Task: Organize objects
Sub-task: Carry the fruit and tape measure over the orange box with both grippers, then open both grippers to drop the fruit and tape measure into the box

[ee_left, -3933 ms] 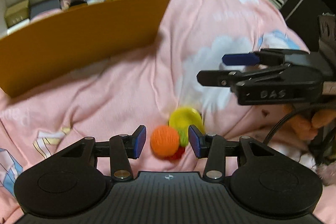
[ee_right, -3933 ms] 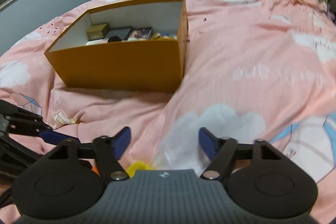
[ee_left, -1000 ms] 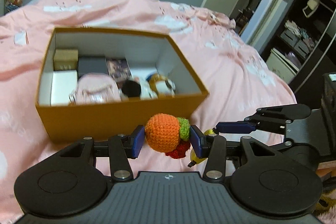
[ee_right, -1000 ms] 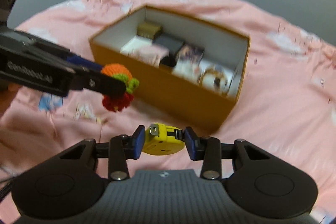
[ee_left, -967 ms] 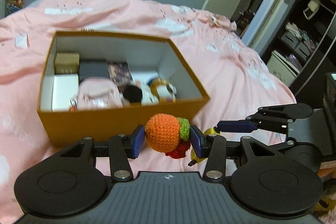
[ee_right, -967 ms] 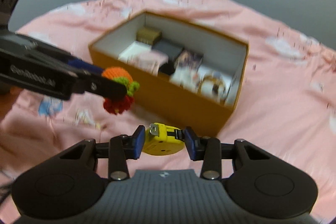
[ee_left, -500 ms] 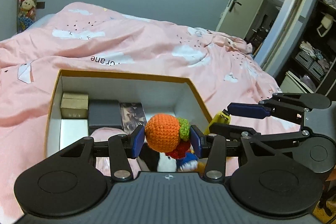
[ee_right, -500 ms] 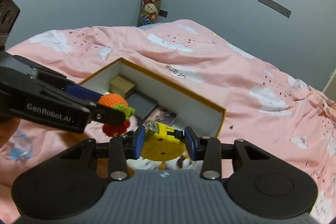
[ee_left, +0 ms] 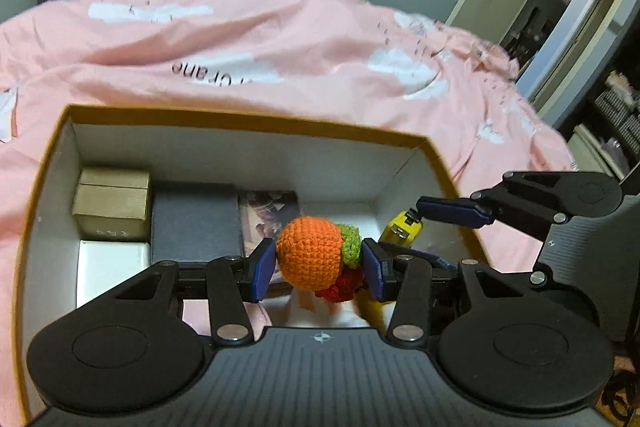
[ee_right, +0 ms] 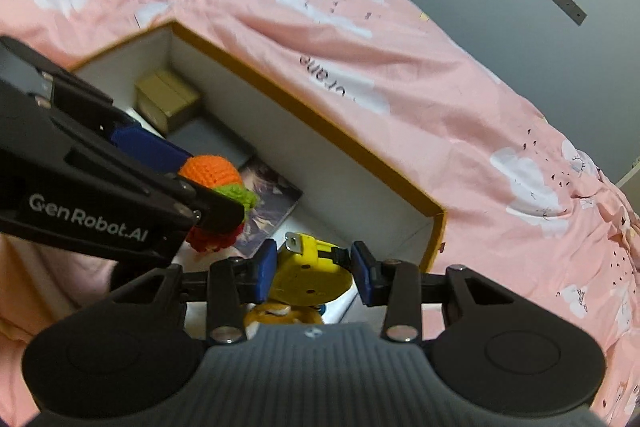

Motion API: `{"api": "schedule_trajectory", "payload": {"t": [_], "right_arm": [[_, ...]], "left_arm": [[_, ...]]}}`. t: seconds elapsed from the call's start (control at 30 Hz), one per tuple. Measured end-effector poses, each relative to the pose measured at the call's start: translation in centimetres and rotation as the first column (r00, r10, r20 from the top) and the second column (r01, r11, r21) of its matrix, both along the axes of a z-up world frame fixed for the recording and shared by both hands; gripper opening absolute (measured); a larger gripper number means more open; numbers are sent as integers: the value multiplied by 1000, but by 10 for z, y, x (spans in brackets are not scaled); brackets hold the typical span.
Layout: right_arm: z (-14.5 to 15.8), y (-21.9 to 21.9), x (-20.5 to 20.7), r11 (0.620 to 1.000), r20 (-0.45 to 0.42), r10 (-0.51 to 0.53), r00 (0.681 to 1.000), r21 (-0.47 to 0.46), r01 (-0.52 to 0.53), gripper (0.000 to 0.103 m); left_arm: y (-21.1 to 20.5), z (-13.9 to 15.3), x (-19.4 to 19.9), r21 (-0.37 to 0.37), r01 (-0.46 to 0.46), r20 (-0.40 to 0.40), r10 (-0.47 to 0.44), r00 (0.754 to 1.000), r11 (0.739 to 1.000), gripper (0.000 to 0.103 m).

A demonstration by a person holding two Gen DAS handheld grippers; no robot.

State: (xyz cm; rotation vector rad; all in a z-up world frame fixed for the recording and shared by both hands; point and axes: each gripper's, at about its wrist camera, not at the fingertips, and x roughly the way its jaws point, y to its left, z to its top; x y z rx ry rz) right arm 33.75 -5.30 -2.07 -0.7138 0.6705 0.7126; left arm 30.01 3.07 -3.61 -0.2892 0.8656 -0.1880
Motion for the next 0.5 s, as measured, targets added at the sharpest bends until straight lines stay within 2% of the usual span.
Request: {"api": "schedule_trajectory", "payload": {"t": [0.2,0.5], "right_arm": [[-14,13,21,999,5,15,1000,-33,-15,42],[-37,14,40,997,-16,-18,1000,-75,16,40]], "left_arm": [[4,-17,15,6,-12,-47,12,999,1000,53],[8,-30,31,14,-33,-94,34,995,999,53]]}}
